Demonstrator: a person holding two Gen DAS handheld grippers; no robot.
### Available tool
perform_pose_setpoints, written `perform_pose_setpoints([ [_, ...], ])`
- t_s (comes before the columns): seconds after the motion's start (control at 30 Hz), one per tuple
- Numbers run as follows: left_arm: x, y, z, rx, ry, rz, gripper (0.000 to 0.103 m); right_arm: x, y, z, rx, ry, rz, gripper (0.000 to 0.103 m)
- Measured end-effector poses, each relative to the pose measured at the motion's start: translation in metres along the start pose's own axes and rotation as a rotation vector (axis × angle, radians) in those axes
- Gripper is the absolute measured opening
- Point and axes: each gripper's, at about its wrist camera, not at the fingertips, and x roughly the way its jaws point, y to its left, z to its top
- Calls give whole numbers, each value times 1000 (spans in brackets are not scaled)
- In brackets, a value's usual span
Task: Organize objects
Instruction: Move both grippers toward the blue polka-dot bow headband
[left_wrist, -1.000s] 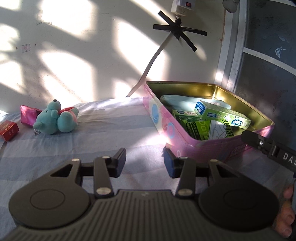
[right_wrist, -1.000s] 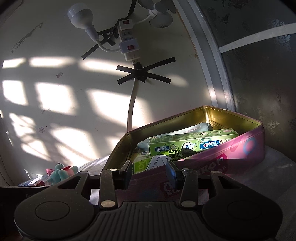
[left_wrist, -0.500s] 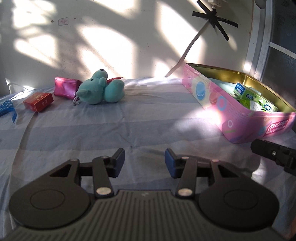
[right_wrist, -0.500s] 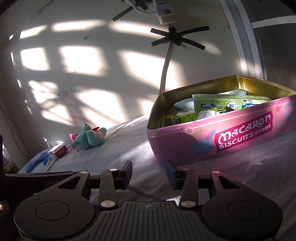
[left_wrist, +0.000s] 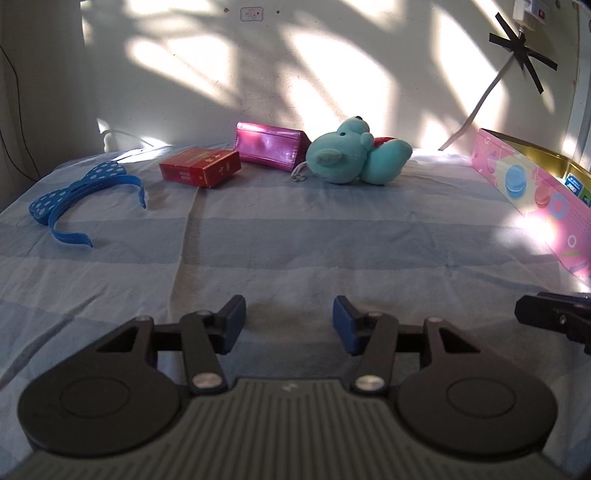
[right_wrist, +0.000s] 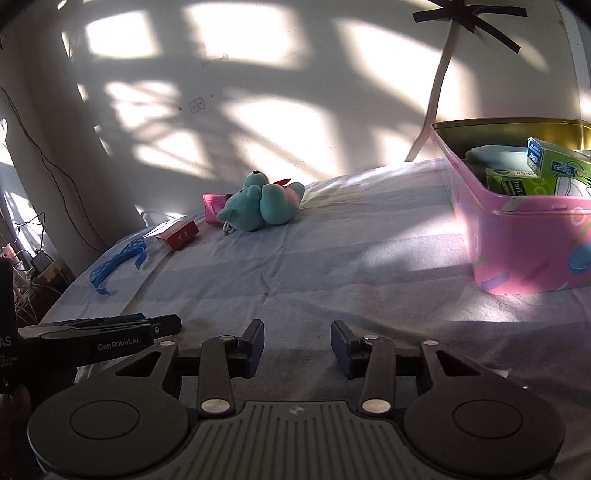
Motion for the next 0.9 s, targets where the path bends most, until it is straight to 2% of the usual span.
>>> perform_pose_setpoints([
  [0.33, -1, 65, -1, -34, -12, 97, 56, 35, 53, 1, -128, 55, 41, 41],
  [0.4, -3, 80, -3, -45, -19, 102, 62, 43, 64, 2, -157, 64, 54, 41],
  [0.43, -4, 87, -4, -45, -24, 113, 63, 48, 71, 3, -171, 70, 62, 42],
  [0.57, -6, 124, -6, -27, -50, 212, 61, 71, 96, 7, -210, 86, 109, 41],
  [0.73, -13, 189, -9, -168, -82, 282, 61, 103, 135, 12, -282, 97, 146, 43],
  [0.77, -15, 203, -10, -228, -88, 282, 60, 109, 143, 14, -289, 99, 158, 43],
  [0.87, -23, 236, -18, -432, -134, 204, 60, 130, 171, 22, -331, 87, 178, 41],
  [0.9, -27, 238, -20, -463, -154, 219, 59, 138, 179, 26, -341, 73, 182, 40],
])
